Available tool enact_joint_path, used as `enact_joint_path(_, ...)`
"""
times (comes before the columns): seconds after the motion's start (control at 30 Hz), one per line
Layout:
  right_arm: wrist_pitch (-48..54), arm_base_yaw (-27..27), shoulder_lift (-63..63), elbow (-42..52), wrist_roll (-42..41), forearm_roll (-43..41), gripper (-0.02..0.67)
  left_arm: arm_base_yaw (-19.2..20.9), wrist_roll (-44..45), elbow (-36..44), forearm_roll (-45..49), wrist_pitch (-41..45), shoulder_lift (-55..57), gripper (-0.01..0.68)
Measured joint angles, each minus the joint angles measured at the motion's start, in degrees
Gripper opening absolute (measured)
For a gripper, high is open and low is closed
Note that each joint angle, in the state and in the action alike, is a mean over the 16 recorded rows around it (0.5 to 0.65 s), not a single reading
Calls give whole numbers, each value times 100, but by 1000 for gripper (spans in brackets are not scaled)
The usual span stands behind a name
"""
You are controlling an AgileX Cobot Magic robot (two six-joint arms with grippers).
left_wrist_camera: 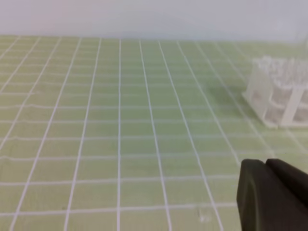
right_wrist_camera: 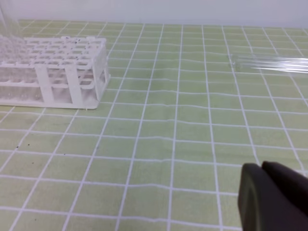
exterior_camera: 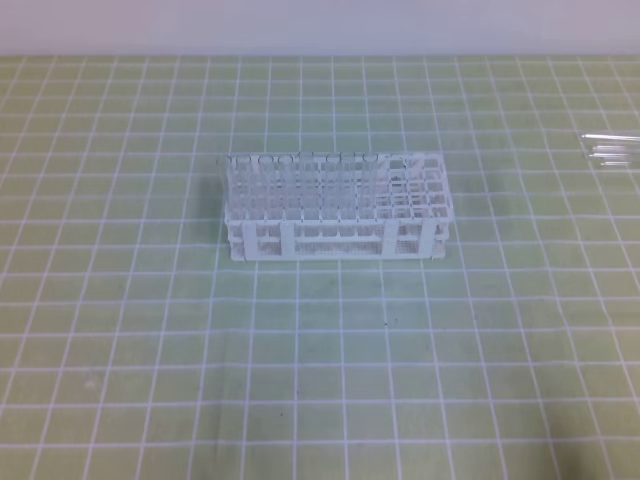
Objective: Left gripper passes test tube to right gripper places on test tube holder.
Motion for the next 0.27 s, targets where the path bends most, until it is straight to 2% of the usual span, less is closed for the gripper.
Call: enact_joint_path(0.27, 0, 0, 0, 0, 0, 18, -15, -1, 445, 15, -150, 237, -23, -2)
